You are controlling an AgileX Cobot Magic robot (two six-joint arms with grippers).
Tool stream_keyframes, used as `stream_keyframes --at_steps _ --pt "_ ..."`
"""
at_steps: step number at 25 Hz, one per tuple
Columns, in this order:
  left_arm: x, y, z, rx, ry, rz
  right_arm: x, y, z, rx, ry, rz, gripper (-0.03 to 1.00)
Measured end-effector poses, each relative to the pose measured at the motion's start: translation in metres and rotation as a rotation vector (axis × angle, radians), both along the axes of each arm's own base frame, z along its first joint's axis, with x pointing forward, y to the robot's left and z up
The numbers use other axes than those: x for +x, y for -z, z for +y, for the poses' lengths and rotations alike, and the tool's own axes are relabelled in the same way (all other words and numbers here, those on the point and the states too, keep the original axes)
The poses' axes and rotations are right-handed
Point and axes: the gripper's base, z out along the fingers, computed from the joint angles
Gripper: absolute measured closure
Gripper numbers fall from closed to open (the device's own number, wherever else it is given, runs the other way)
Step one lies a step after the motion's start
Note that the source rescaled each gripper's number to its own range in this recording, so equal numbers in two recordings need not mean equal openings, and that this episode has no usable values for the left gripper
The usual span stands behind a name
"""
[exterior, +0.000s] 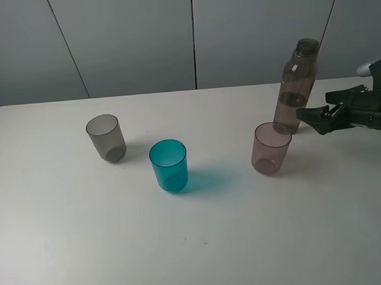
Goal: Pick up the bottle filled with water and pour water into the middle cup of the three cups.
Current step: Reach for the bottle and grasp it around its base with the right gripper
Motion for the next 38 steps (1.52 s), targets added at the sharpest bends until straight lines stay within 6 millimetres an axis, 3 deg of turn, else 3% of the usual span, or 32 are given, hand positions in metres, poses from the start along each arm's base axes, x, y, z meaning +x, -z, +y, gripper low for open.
stream_keyframes --at_steps 24,38 --pt "0.0 0.0 0.0 -0.002 -0.001 0.0 0.031 0.024 0.018 0.047 -0.108 -0.043 -0.03" --pt "0.0 0.0 0.0 -0.002 -0.001 0.0 0.042 0.024 0.025 0.081 -0.1 -0.081 -0.03"
